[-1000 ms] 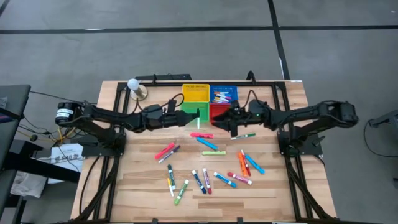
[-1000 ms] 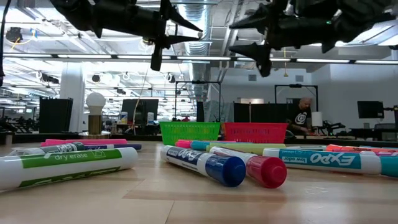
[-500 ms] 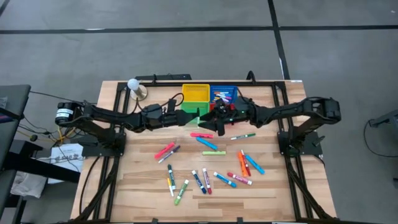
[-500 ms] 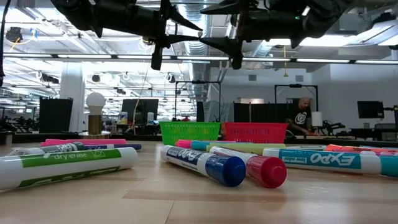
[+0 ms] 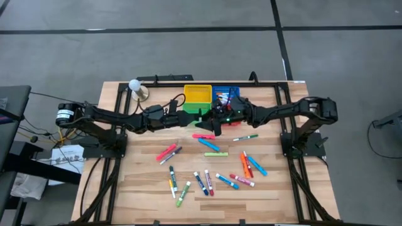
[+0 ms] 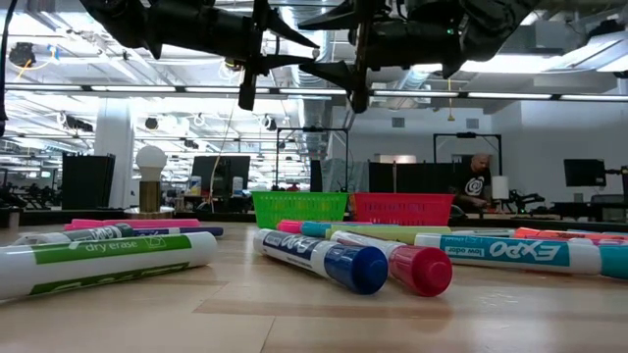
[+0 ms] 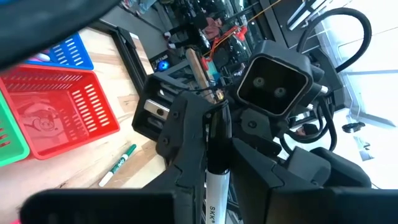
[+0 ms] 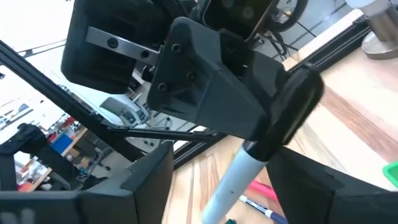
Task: Pick & Place Markers
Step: Put the small black highlighter pen into the blue bin
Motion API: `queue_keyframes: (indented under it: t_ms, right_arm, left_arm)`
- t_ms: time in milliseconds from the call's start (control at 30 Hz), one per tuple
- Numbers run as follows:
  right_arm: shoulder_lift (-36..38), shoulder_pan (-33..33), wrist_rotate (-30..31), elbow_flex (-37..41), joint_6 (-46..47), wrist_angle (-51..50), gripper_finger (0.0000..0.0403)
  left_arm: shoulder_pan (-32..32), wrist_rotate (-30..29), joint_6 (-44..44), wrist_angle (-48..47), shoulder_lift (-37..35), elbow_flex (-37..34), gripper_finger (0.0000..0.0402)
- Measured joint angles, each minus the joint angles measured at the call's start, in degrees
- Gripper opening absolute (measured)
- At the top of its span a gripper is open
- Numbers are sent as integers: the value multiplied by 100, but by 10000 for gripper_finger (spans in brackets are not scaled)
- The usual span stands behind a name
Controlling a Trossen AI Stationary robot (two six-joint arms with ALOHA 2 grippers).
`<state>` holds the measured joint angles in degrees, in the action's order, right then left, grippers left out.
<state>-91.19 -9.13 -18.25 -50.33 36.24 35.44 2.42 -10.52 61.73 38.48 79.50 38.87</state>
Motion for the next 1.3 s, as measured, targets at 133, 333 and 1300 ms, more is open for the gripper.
queue_keyframes:
  t_ms: [133,333,1300]
  right_arm:
    - [51,-38,-4,0,-3,-83,197]
    - [51,-39,-8,0,-11,-203,132]
    - [56,-204,-111,2,-59,-496,30]
  left_arm:
    - [0,-7,0,14,-9,0,66]
    - [36,-6,0,-23,-9,-2,66]
    - [230,193,-1202,-134,-246,-7,92]
